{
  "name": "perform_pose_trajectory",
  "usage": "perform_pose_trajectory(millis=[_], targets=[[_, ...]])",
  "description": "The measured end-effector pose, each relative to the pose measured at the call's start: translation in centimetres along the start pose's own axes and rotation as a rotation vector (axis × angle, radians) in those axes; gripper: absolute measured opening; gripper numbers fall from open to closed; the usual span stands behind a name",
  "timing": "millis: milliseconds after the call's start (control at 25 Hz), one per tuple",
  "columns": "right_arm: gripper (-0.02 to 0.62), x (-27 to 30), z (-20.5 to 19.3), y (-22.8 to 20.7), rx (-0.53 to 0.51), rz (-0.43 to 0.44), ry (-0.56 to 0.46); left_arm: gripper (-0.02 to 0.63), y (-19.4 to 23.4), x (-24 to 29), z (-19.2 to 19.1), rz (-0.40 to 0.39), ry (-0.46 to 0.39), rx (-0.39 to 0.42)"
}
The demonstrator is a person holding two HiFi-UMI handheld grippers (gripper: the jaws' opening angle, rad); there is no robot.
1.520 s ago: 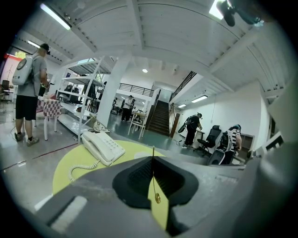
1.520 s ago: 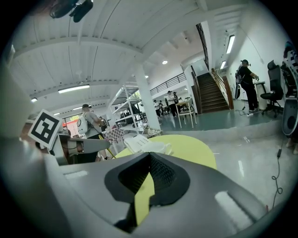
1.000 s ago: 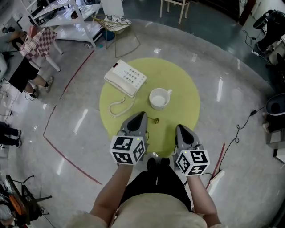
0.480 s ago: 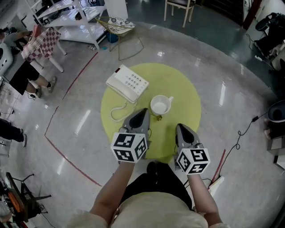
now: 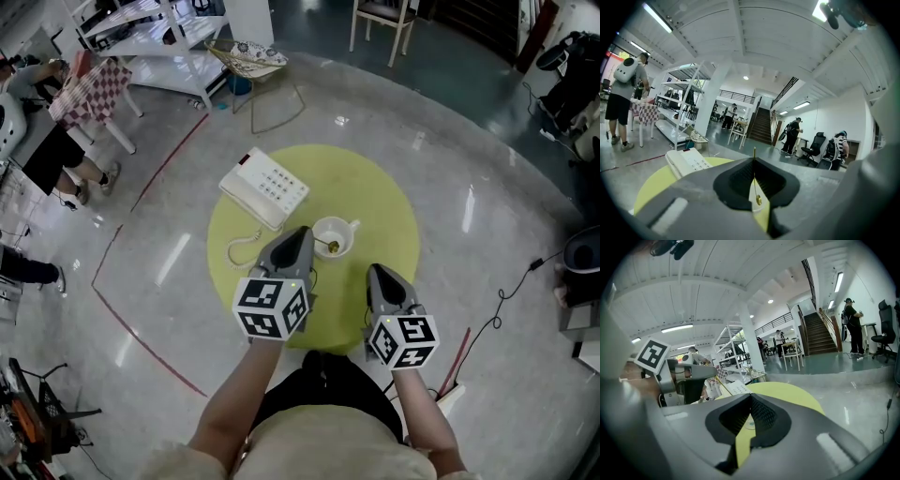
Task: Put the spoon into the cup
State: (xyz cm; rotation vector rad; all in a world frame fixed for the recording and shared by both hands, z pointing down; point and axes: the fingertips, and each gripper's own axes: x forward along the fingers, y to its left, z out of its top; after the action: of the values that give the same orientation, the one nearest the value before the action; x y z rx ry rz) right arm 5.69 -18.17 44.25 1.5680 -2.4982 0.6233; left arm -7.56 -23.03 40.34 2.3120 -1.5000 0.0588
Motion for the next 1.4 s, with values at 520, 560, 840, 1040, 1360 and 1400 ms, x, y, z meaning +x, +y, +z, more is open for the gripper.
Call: perform_pose_trajectory(millis=[520, 560, 840, 1040, 1360, 1400], targets=[[0.002, 2.3, 0.1, -2.5, 0.012, 0.029, 0.042, 0.005, 0.4, 3.7, -2.1, 0.052, 0.052, -0.033], [0.002, 2.5, 0.0, -2.6, 0.014, 0.032, 0.046, 0.005, 0.5, 3.9, -2.5, 0.059, 0.058, -0.035], [0.002, 3.7, -0.2, -3.6, 0.018, 0.045, 0.068, 0.005, 1.4, 5.1, -4.1, 0.098, 0.089, -0.063], [0.002, 4.3, -0.2, -4.0, 0.017, 0.057, 0.081, 0.005, 1.7, 5.8, -4.9, 0.114, 0.106, -0.081], [0.002, 5.0, -0.8, -4.6, 0.024, 0.063, 0.102, 0.005, 1.9, 6.5, -5.9, 0.129, 0.123, -0.090], [0.002, 5.0, -0.8, -4.7, 0.025, 0.063, 0.104, 0.005, 1.9, 6.5, -6.1, 0.130, 0.126, -0.090]])
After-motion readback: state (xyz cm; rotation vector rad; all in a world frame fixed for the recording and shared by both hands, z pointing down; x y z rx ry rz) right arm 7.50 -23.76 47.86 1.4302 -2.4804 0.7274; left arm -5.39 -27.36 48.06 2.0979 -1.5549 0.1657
